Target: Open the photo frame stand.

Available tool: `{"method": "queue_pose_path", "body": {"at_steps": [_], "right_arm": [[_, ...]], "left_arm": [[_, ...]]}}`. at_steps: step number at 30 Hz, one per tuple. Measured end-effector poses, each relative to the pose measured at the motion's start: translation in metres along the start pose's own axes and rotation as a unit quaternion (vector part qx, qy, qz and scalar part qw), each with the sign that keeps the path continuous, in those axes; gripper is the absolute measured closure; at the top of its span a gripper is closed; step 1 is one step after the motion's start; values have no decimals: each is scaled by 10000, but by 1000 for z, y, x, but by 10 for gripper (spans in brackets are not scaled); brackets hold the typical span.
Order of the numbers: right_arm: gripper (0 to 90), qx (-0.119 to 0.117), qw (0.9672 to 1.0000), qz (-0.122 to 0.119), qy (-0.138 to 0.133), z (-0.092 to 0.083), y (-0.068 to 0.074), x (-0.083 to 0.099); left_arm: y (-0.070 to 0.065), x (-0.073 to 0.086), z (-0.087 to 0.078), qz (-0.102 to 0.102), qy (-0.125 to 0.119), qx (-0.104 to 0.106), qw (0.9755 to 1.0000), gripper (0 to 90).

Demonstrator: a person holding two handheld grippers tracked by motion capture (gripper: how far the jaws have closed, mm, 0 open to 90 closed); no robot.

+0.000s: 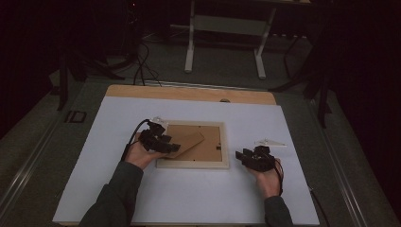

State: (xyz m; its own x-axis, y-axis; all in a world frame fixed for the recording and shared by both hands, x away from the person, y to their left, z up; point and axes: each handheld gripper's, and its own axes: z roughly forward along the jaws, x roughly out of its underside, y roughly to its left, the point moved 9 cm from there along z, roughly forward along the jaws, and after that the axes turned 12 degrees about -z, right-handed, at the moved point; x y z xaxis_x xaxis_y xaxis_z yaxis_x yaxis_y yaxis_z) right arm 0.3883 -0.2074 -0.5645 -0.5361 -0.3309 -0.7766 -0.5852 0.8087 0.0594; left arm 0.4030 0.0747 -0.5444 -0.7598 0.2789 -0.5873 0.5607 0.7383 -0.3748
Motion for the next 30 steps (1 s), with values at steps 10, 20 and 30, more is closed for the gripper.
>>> {"method": "queue_pose_path", "body": {"at_steps": [10, 20, 30], "right_arm": [[568, -34, 9999, -89, 88, 5, 5, 1], [568, -48, 9999, -75, 92, 5, 4, 2], [565, -67, 9999, -71, 79, 5, 4, 2]], "left_arm": [[-4, 1, 12, -50, 123, 8, 9999, 388], [-5, 3, 20, -50, 257, -5, 9997, 356], [-5, 5, 28, -32, 357, -51, 9993, 343]]}}
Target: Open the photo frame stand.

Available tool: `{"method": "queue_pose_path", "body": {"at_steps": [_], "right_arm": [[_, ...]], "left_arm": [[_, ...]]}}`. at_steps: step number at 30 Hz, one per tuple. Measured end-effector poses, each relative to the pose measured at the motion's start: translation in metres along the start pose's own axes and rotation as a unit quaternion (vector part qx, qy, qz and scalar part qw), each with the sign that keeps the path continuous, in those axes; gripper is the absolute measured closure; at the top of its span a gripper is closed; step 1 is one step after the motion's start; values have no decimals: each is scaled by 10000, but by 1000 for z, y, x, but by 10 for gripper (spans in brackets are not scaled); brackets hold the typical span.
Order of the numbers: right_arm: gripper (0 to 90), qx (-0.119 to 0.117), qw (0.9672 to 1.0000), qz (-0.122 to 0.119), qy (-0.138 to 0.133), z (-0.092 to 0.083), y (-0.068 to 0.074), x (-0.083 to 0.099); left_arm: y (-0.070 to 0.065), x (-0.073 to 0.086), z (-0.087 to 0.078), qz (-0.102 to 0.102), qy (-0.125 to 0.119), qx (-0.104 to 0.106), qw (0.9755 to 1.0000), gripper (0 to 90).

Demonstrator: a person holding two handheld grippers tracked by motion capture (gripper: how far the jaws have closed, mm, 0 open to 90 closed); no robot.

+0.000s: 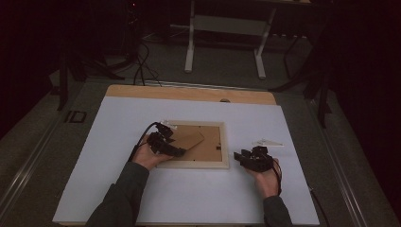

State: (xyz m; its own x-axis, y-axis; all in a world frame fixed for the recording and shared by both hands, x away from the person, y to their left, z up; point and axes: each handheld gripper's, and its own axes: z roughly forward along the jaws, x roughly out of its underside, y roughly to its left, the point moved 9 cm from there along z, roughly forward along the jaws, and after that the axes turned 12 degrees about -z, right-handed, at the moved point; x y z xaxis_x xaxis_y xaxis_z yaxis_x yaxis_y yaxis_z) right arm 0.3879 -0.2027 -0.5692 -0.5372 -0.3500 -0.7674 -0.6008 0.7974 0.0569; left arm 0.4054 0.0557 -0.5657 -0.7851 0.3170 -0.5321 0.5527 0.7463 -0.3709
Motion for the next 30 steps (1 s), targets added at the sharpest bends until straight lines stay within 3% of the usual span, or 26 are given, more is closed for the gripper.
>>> {"method": "queue_pose_path", "body": {"at_steps": [10, 30], "right_arm": [[563, -13, 10000, -5, 1, 0, 0, 0], [560, -39, 10000, -23, 28, 2, 0, 1]], "left_arm": [[0, 3, 9, 15, 169, 10, 9999, 353], [0, 3, 9, 44, 203, 2, 9998, 364]]}}
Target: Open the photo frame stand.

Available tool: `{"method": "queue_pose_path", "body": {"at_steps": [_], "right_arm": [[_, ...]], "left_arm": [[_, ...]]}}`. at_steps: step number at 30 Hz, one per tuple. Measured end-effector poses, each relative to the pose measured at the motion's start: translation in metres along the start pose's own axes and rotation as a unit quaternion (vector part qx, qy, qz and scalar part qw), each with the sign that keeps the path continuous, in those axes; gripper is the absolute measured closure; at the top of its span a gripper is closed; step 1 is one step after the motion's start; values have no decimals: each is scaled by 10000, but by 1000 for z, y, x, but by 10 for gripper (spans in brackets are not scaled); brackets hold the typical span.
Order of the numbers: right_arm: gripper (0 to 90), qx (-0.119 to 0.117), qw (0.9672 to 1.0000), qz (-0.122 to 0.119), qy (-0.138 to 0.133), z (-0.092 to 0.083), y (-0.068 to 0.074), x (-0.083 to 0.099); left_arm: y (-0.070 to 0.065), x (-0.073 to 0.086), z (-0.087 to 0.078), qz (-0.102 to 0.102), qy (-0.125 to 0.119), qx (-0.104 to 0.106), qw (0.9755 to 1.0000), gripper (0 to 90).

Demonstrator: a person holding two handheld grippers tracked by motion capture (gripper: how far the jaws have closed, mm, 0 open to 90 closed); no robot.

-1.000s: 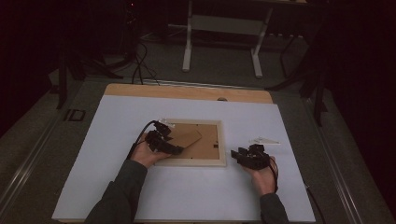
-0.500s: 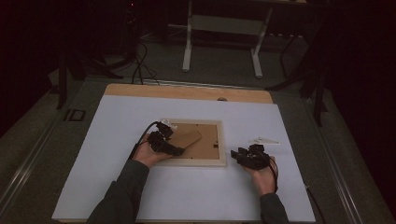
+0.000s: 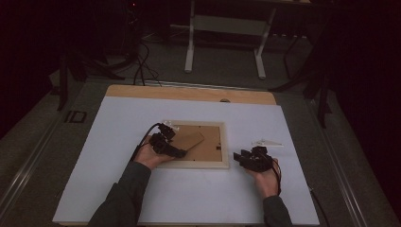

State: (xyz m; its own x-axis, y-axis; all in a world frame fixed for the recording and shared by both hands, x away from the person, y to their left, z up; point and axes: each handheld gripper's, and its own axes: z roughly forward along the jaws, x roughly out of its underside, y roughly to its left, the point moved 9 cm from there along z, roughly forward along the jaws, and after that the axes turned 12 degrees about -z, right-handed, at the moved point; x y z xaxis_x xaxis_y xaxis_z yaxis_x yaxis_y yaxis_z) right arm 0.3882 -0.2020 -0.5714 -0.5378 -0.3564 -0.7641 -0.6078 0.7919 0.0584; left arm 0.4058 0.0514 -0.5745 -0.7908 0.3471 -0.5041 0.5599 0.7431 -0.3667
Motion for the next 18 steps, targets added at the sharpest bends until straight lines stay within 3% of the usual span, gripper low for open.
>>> {"method": "queue_pose_path", "body": {"at_steps": [18], "right_arm": [[559, -5, 10000, 34, 20, 1, -1, 1]], "left_arm": [[-2, -1, -1, 399, -113, -326, 9986, 365]]}}
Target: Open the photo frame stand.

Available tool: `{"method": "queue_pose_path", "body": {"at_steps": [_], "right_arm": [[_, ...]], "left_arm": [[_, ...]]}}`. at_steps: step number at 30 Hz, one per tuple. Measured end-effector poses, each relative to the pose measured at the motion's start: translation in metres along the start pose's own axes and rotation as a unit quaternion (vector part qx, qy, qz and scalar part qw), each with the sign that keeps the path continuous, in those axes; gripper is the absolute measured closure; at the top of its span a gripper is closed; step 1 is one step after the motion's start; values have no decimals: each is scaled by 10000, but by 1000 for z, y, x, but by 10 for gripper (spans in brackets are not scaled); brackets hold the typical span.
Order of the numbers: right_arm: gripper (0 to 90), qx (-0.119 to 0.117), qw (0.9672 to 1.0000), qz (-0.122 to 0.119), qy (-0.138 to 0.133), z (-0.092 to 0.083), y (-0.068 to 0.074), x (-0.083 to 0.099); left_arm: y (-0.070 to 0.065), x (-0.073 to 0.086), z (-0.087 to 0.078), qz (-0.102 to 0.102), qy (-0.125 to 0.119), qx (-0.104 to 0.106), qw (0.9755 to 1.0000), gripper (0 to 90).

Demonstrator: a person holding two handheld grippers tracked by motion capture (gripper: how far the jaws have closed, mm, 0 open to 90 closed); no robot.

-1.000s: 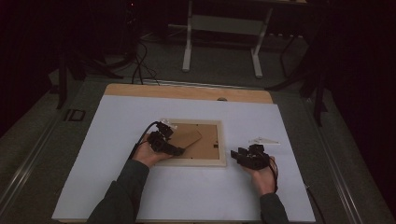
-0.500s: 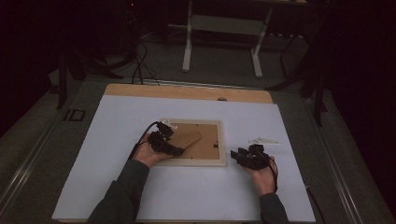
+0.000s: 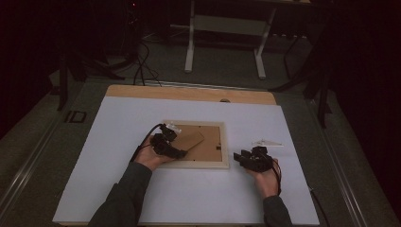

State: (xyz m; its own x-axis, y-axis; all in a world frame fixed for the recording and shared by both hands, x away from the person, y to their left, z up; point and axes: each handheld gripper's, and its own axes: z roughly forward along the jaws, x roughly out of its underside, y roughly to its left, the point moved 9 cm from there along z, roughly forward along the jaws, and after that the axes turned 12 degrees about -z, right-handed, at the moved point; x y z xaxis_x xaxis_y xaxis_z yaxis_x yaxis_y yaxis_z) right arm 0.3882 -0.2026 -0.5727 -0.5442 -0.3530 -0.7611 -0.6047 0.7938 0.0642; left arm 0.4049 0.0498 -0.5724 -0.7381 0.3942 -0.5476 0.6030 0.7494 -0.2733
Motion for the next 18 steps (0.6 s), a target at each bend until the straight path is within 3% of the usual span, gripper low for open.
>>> {"method": "queue_pose_path", "body": {"at_steps": [8, 18], "right_arm": [[558, 26, 10000, 6, -32, -2, -2, -1], [555, -12, 9998, -186, -60, 2, -1, -10]], "left_arm": [[-2, -1, -1, 132, -74, -90, 9998, 365], [-6, -3, -6, 340, -237, -231, 9989, 364]]}}
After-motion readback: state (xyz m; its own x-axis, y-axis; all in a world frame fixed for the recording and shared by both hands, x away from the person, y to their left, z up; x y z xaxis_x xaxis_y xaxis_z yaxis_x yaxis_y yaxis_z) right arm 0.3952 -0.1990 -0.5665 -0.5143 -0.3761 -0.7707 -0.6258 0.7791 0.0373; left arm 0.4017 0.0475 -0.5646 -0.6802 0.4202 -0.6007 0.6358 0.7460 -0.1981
